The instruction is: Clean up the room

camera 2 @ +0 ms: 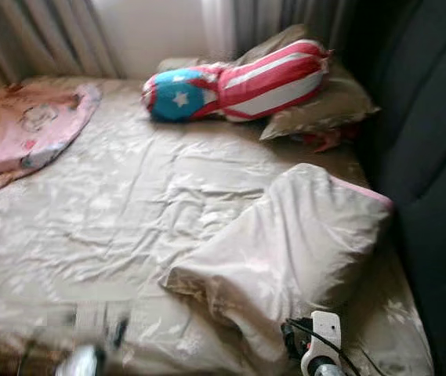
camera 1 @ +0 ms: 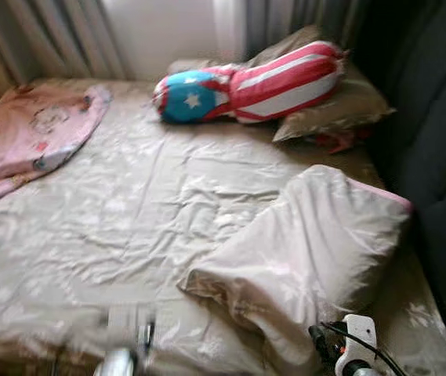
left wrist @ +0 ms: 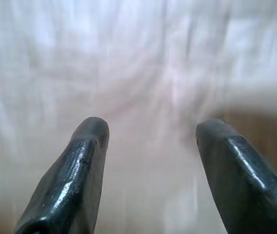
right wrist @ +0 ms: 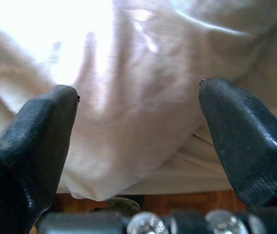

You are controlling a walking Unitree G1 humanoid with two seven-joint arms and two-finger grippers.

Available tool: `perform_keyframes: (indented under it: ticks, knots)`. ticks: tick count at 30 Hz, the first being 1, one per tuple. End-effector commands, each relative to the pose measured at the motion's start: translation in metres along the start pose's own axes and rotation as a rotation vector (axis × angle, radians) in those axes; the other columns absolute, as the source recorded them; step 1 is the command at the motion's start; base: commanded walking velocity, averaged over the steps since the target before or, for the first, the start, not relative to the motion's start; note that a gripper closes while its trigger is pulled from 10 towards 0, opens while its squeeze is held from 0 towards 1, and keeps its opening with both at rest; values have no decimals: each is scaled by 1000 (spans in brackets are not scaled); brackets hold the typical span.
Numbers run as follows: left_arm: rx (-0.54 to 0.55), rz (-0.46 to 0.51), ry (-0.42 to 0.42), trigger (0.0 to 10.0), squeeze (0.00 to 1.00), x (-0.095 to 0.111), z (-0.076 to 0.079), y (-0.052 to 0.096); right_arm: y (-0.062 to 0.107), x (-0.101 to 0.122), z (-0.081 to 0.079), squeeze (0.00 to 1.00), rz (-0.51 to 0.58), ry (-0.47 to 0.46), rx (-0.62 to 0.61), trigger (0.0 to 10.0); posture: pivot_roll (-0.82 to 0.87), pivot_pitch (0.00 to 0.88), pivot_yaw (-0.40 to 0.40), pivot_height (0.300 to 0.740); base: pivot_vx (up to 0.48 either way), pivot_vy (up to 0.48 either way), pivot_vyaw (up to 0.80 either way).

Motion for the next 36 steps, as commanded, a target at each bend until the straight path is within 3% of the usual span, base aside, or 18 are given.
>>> perform_keyframes:
  ticks: [1, 18, 36]
  knots:
    - [-5, 16, -7, 10000, 0, -5, 0, 7, 5, -6, 4, 0, 10, -14, -5, 10000, -56, 127, -19, 719, 0, 0, 0]
    - [-62, 137, 32, 10000, 0, 1, 4, 31, 20, -17, 11, 0, 81, 18, -5, 10000, -40, 123, -50, 719, 0, 0, 0]
    - [-74, 155, 38, 10000, 0, 8, 9, 33, 26, -22, 15, 0, 96, 3, -36, 10000, -50, 109, -43, 719, 0, 0, 0]
Point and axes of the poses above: a point about 5 cm out from each wrist's last joint towards the gripper, its own y axis pointing back from the gripper into the wrist, its own x axis along the axis of the wrist's last joint, z = x × y, the point moved 2 cm from there along -y, pointing out of the wrist towards the gripper, and after that the axes turned 7 degrees about y, right-handed, at the moved point
